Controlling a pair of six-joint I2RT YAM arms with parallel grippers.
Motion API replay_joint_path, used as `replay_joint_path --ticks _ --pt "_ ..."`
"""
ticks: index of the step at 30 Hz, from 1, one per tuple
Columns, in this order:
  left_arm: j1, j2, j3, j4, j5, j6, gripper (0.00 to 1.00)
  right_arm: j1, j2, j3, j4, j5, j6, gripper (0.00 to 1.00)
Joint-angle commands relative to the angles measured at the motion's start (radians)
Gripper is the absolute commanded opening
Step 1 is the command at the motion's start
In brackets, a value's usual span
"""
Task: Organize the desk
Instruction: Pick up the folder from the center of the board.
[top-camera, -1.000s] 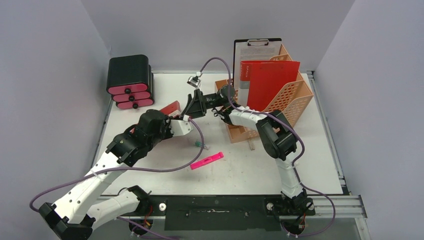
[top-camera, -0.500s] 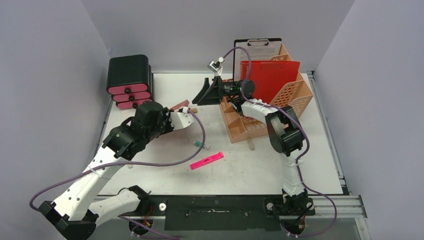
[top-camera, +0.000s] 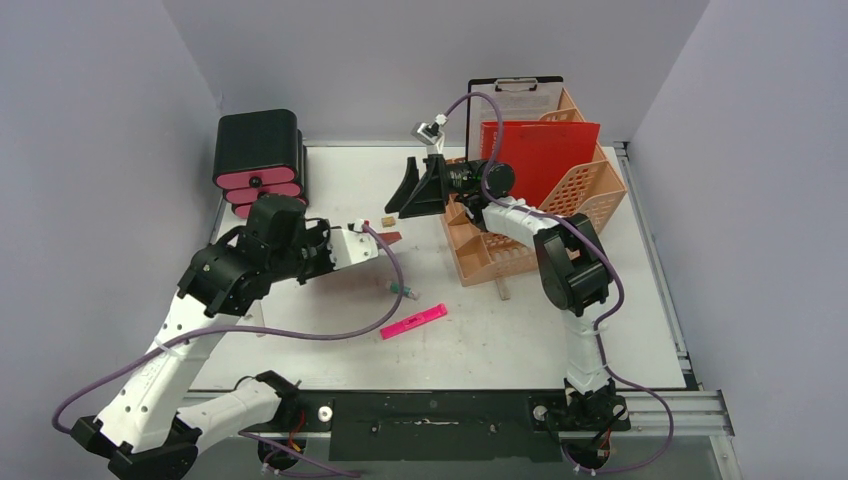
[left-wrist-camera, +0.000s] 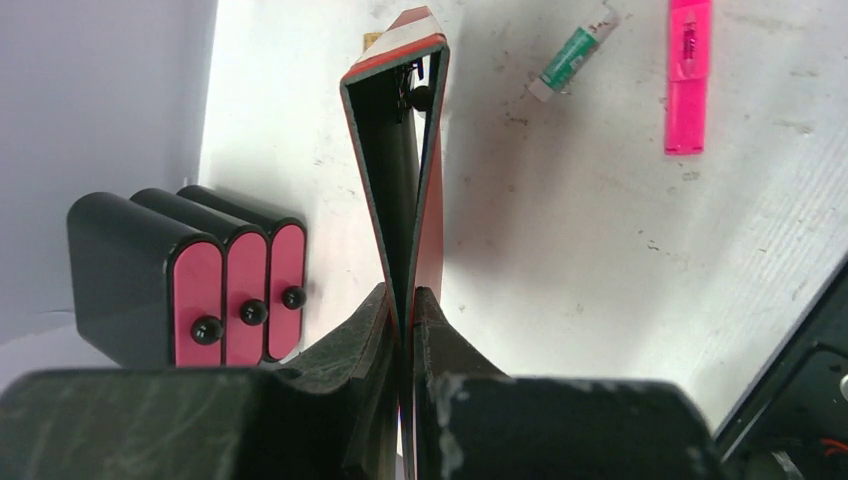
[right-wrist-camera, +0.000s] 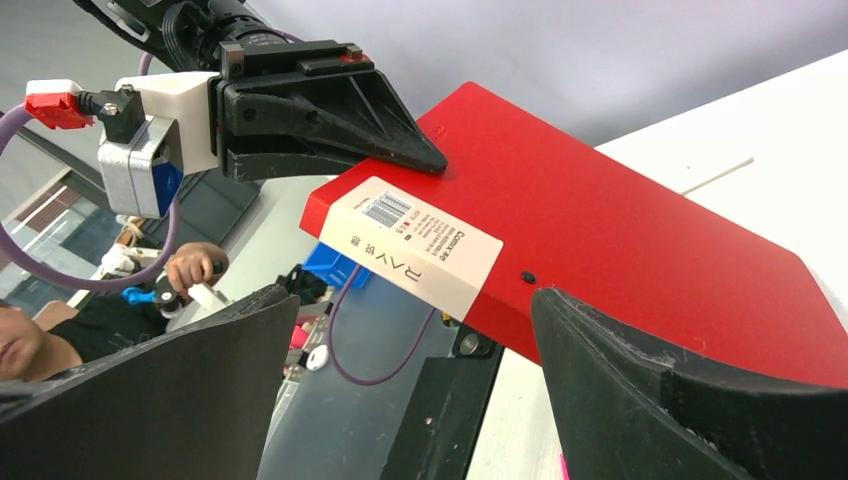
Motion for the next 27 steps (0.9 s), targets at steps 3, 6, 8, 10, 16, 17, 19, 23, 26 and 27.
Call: replay_joint_path --ticks 3,6,8,10,16,17,19,23,26,27 --pt "0.042 -0.008 0.073 -0.047 0.153 0.051 0.00 0.011 -0.033 0.038 0.302 -0.111 0.089 0.90" --pt "0.056 -0.007 0.057 -0.072 0.215 0.058 0.00 0.012 -0.028 0.033 0.302 -0.180 0.044 0.90" --pt "0.065 -0.002 0.038 -0.070 0.234 0.057 0.00 0.005 -0.005 0.059 0.304 -0.197 0.057 0.90" --pt "0.076 0.005 0.003 -0.031 0.226 0.038 0.00 -0.006 0.028 0.104 0.304 -0.197 0.108 0.90" --pt "0.097 0.001 -0.128 0.156 0.160 -0.054 0.00 -0.021 0.053 0.105 0.293 0.017 0.201 0.90" --pt "0.099 0.001 -0.141 0.172 0.164 -0.061 0.00 -0.025 0.021 0.051 0.263 0.090 0.141 0.90" --pt "0.103 0.002 -0.158 0.195 0.181 -0.078 0.00 -0.038 -0.077 -0.078 0.092 0.250 -0.052 0.90" --pt "0.113 0.003 -0.177 0.229 0.212 -0.100 0.00 -0.058 -0.277 -0.214 -0.282 0.476 -0.459 0.90" --pt "0.117 0.010 -0.170 0.225 0.223 -0.100 0.00 -0.088 -0.274 -0.163 -0.456 0.469 -0.574 0.90" --pt "0.118 0.012 -0.162 0.220 0.227 -0.101 0.00 -0.092 -0.279 -0.103 -0.692 0.479 -0.747 0.90"
